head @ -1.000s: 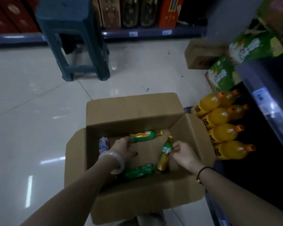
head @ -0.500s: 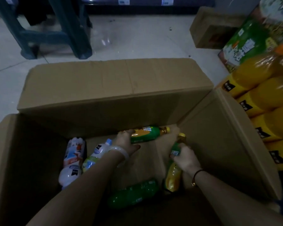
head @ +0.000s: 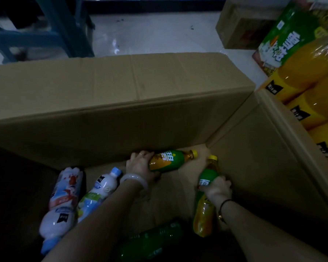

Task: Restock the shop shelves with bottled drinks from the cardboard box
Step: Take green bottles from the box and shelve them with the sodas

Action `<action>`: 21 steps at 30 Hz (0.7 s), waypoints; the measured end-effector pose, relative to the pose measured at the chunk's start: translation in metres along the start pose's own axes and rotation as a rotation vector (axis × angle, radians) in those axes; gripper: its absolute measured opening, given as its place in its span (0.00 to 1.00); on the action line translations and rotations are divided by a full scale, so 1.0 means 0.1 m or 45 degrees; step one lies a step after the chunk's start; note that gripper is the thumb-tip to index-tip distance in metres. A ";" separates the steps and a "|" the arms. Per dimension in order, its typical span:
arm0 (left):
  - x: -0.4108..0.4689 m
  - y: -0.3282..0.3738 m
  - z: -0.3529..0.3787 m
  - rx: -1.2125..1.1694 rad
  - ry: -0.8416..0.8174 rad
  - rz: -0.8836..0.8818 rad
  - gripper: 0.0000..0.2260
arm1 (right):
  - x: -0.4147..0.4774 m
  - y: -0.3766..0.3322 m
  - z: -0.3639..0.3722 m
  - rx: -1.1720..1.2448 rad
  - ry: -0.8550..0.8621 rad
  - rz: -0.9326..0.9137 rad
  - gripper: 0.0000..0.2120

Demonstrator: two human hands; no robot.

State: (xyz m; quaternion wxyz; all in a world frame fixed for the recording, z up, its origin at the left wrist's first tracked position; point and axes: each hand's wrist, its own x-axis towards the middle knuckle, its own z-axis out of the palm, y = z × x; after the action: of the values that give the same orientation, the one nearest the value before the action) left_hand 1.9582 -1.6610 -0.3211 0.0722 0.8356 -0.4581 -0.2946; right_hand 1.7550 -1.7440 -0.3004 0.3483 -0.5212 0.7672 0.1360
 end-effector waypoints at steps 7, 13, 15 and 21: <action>0.01 -0.06 0.06 -0.050 -0.019 -0.073 0.29 | 0.04 0.00 0.03 0.237 -0.033 0.085 0.38; 0.05 -0.06 0.09 -0.038 -0.205 -0.064 0.34 | 0.03 0.01 0.01 0.312 -0.191 0.028 0.28; 0.04 -0.07 0.10 -0.090 -0.230 -0.081 0.34 | 0.03 0.01 0.01 0.328 -0.202 0.008 0.29; -0.08 -0.10 0.07 -0.218 -0.305 -0.142 0.33 | 0.06 -0.01 -0.04 0.440 -0.235 -0.038 0.15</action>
State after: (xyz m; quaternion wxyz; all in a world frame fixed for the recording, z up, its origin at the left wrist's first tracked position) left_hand 1.9582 -1.6473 -0.3272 0.0717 0.8093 -0.3896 -0.4337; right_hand 1.7531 -1.7503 -0.3015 0.5034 -0.4503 0.7361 0.0444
